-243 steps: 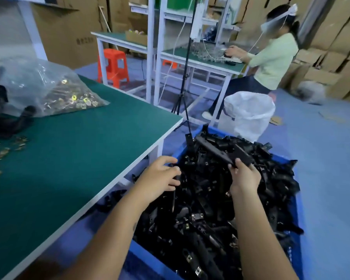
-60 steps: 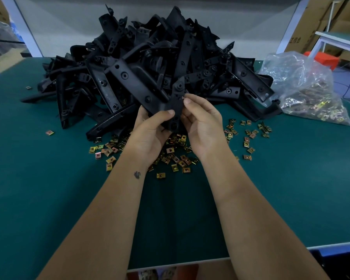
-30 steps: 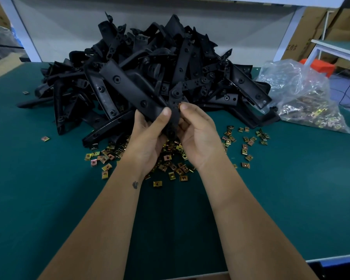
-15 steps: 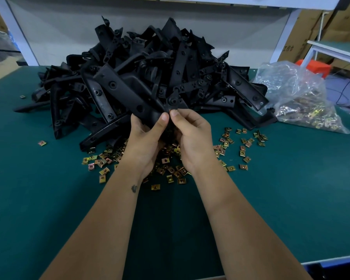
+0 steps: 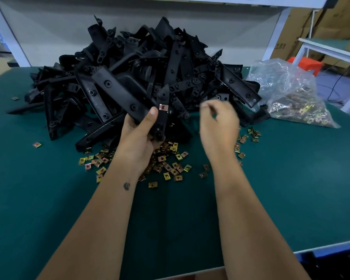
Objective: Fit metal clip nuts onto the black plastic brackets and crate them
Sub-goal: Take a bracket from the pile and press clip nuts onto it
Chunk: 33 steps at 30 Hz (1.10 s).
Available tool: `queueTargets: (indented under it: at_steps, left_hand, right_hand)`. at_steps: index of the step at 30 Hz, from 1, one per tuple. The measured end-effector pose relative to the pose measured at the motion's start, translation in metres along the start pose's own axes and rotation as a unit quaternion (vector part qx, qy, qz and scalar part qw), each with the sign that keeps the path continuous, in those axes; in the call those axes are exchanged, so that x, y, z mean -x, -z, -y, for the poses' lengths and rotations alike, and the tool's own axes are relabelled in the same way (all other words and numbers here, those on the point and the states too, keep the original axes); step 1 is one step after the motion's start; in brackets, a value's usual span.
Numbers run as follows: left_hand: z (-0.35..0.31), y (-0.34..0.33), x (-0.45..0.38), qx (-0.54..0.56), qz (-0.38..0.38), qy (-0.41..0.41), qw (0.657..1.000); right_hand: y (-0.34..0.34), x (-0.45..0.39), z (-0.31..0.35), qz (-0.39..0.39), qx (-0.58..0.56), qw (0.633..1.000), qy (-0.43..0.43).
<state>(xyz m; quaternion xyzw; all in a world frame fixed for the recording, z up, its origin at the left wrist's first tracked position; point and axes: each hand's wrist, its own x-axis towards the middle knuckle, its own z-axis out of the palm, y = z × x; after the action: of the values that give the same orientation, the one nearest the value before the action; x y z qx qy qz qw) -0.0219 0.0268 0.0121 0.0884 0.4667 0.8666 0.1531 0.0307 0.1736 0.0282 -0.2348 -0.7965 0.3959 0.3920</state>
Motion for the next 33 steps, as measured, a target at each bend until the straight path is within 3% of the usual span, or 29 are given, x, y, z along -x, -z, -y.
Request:
queueTargets:
  at_steps: [3, 5, 9, 11, 15, 18, 21, 33]
  left_hand:
    - [-0.001, 0.0, 0.0, 0.019, -0.012, 0.003, 1.0]
    - [-0.001, -0.001, 0.001, 0.016, -0.01, 0.008, 1.0]
    - [0.001, -0.002, 0.0, 0.01, -0.01, 0.015, 1.0]
    - [0.002, -0.001, 0.0, 0.014, -0.014, 0.019, 1.0]
    - [0.003, -0.002, 0.0, 0.02, -0.023, 0.021, 0.999]
    - [0.003, -0.003, 0.0, 0.022, -0.024, 0.017, 0.999]
    - [0.002, -0.003, 0.001, 0.032, -0.027, 0.018, 0.999]
    - [0.0, -0.004, 0.003, 0.06, -0.032, 0.027, 0.997]
  right_hand:
    - [0.021, -0.016, -0.025, -0.094, 0.15, 0.982, -0.071]
    - [0.028, -0.019, -0.036, -0.093, 0.207, 0.965, -0.132]
    - [0.029, -0.022, -0.045, 0.069, 0.304, 0.917, -0.249]
    - [0.025, -0.021, -0.043, 0.149, 0.351, 0.886, -0.263]
    - [0.007, -0.013, -0.032, 0.222, 0.389, 0.872, -0.197]
    - [-0.007, -0.002, -0.026, 0.254, 0.376, 0.887, -0.081]
    - [-0.01, 0.001, -0.024, 0.231, 0.337, 0.913, -0.005]
    - [-0.009, -0.002, -0.022, 0.144, 0.359, 0.921, 0.038]
